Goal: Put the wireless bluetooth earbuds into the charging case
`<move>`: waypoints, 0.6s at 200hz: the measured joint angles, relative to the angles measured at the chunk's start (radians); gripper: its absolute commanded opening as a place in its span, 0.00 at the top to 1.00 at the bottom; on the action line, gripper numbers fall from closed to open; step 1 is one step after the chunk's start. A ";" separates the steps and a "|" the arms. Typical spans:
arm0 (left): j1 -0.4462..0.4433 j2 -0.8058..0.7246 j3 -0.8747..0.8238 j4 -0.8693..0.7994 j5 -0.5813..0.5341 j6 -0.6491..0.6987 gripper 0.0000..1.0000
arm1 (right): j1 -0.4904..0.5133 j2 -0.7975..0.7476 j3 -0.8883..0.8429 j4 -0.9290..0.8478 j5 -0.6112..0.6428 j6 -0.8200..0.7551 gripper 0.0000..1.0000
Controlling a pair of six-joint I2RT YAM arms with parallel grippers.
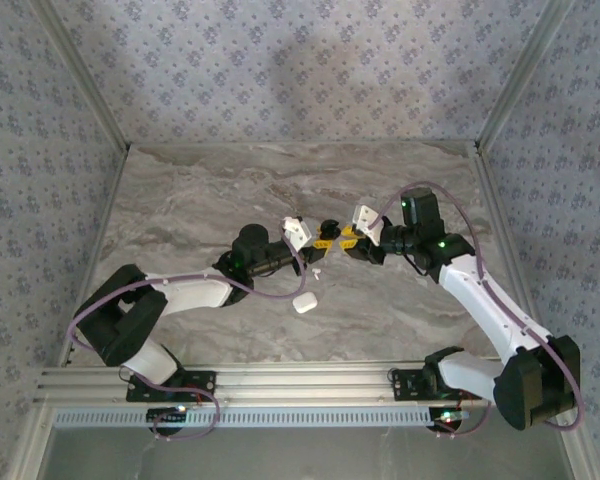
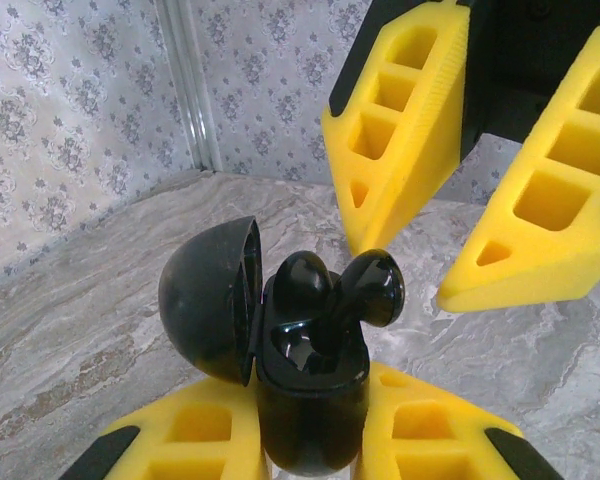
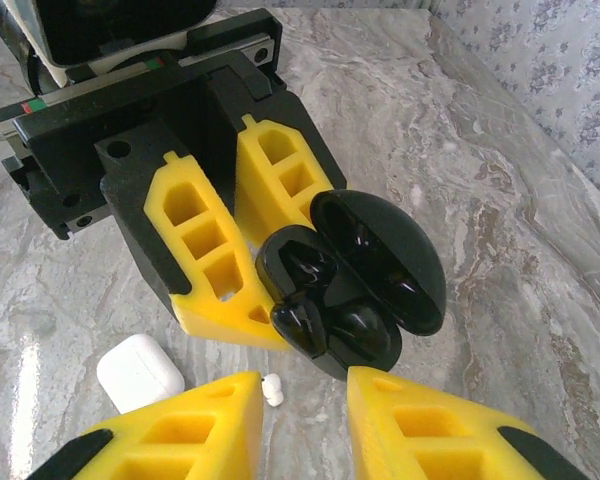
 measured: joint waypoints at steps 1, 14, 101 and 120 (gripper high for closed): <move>0.000 0.000 0.000 0.000 0.000 0.000 0.88 | 0.000 0.000 0.000 0.000 0.000 0.000 0.72; 0.000 0.000 0.000 0.000 0.000 0.000 0.88 | 0.003 0.002 0.000 0.000 -0.004 0.000 0.73; 0.000 0.000 0.000 0.000 0.000 0.000 0.88 | 0.021 0.015 0.011 0.005 -0.023 0.000 0.81; 0.000 0.000 0.000 0.000 0.000 0.000 0.88 | 0.026 0.016 0.013 0.007 -0.023 0.000 0.82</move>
